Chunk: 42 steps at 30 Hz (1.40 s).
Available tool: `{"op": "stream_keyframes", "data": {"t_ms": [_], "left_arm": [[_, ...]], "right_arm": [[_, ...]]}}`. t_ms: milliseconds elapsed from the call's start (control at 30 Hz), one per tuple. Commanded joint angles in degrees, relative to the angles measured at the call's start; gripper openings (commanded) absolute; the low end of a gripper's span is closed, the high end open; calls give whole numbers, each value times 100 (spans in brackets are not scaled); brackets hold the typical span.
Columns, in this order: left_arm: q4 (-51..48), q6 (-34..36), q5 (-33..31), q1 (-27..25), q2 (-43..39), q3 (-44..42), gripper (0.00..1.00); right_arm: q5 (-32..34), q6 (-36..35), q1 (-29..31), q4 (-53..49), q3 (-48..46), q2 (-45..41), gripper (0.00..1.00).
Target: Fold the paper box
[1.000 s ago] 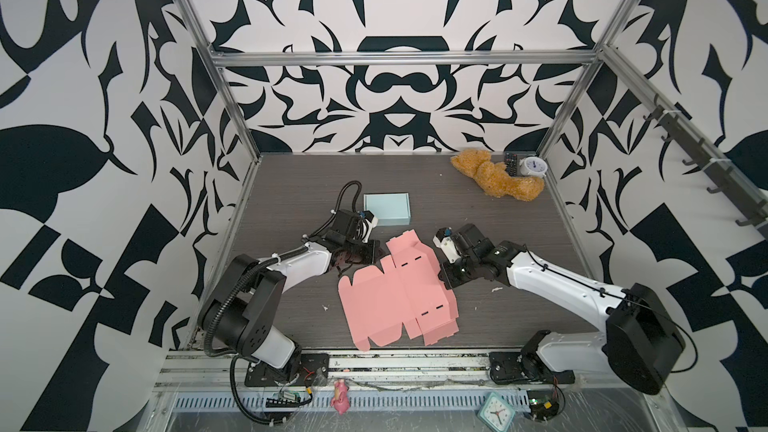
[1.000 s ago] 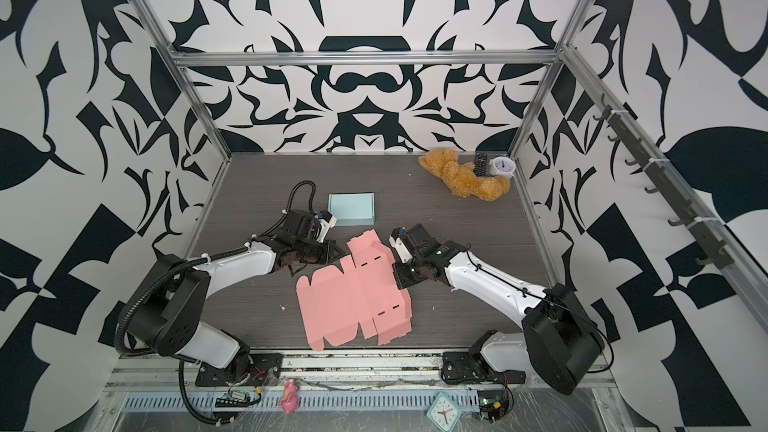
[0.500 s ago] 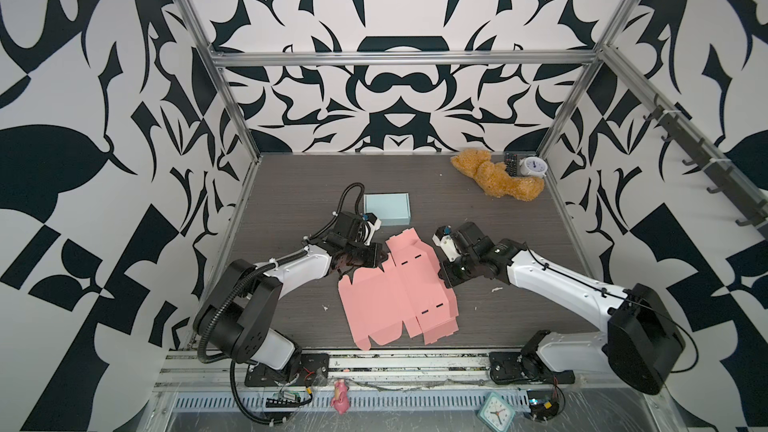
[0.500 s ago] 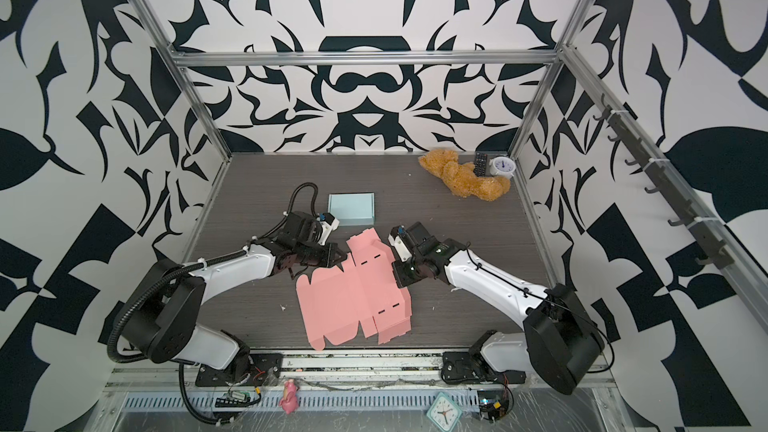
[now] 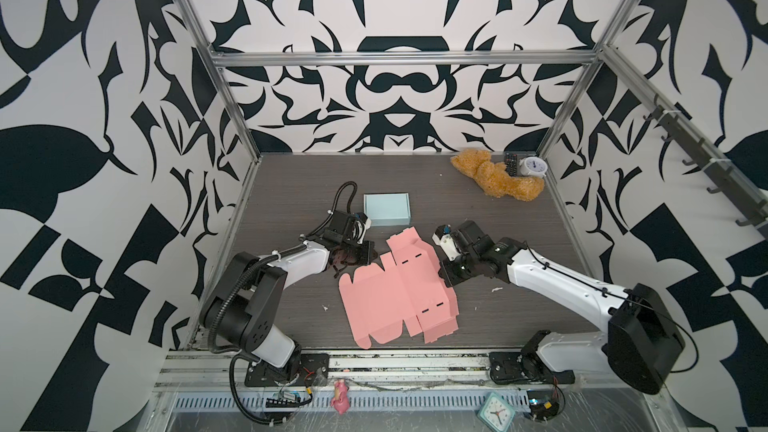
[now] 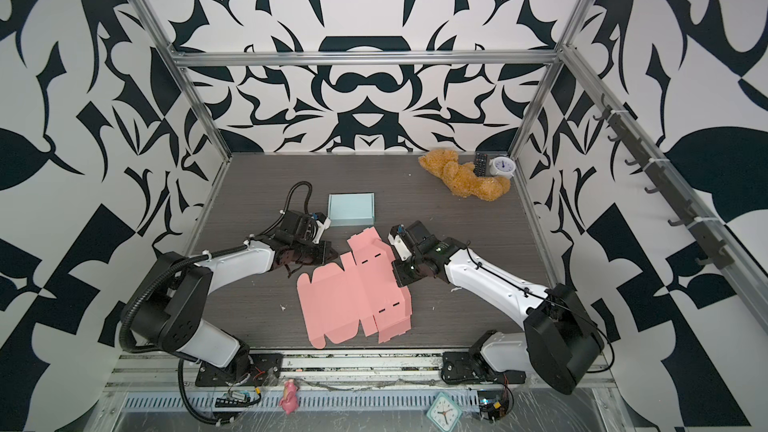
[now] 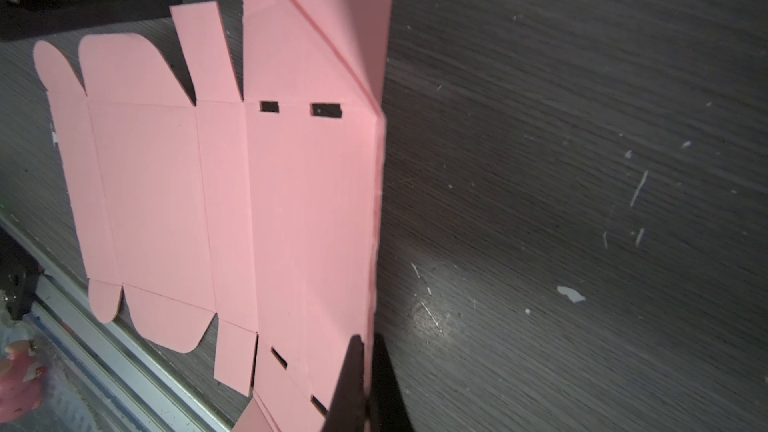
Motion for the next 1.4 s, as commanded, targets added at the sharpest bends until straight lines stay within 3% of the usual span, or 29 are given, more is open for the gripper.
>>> {"op": "stream_keyframes", "data": {"t_ms": [0,767,1000,1367], "left_arm": [[-73,198,100,-8,113,193,3],[49,-31,512,-517,-497,-216,4],[449,-379,540,-781,-619,-481,4],[443,-494,618,-545,-1229,-640,4]], "right_arm": [[86,-108,28,-70,231,29,0],[425,-448,36,-301,723,340,0],[836,-710,134,-546,1007,348,0],[2135,-1481,710,-867,1222,433,0]]}}
